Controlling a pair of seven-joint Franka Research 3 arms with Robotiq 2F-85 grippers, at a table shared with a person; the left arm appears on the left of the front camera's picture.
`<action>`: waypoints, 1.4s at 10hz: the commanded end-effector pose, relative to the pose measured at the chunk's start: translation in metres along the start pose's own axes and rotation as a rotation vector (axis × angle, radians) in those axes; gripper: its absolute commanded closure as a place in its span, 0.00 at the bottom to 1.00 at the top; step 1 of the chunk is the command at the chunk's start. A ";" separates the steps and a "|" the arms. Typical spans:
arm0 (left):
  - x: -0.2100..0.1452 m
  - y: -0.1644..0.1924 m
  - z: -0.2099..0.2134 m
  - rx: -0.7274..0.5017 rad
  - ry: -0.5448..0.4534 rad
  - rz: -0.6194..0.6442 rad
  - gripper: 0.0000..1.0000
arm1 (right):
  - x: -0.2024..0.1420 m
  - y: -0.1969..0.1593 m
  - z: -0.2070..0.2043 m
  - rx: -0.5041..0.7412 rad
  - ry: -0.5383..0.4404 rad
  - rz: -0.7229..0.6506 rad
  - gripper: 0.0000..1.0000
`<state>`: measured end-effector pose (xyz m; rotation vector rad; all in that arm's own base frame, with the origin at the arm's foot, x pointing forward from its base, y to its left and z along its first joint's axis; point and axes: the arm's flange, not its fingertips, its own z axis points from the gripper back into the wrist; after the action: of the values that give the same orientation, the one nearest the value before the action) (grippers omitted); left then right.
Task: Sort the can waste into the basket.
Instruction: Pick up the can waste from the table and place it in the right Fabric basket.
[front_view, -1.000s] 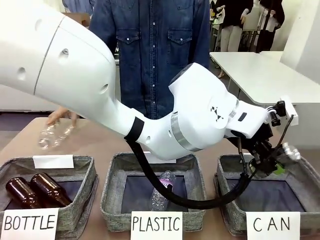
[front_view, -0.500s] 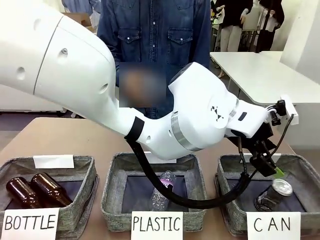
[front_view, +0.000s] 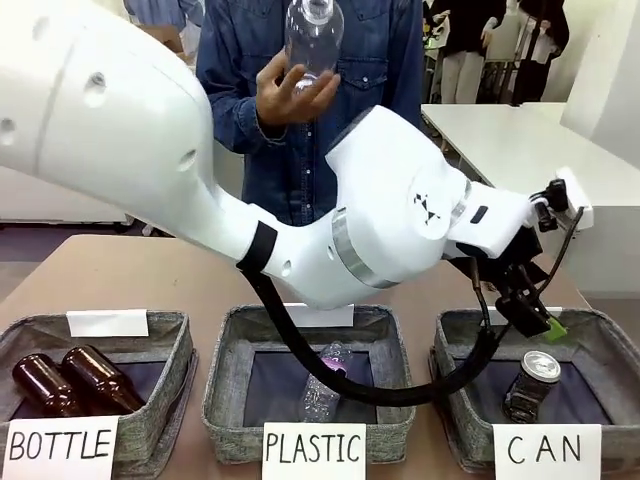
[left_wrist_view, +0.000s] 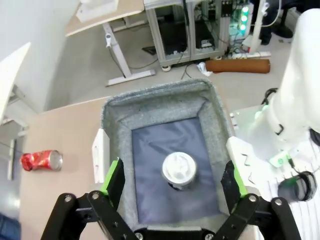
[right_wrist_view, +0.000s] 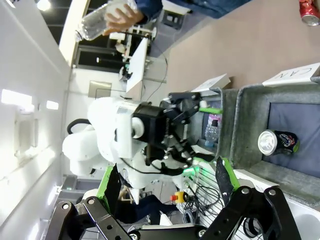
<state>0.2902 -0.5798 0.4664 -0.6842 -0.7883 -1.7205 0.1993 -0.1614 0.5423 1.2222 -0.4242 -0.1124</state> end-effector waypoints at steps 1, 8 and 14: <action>-0.003 -0.049 0.076 -0.079 0.043 0.022 0.00 | 0.002 0.005 0.020 -0.023 -0.075 -0.032 0.00; -0.123 -0.064 0.392 0.109 0.090 0.772 0.00 | 0.042 0.083 -0.129 0.030 0.100 0.199 0.00; -0.333 -0.080 0.542 0.177 -0.587 1.355 0.00 | 0.065 0.087 -0.149 0.070 0.089 0.164 0.00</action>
<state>0.3253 0.0691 0.5421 -1.1025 -0.4633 -0.2568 0.2954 -0.0168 0.5925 1.2312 -0.4236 0.1138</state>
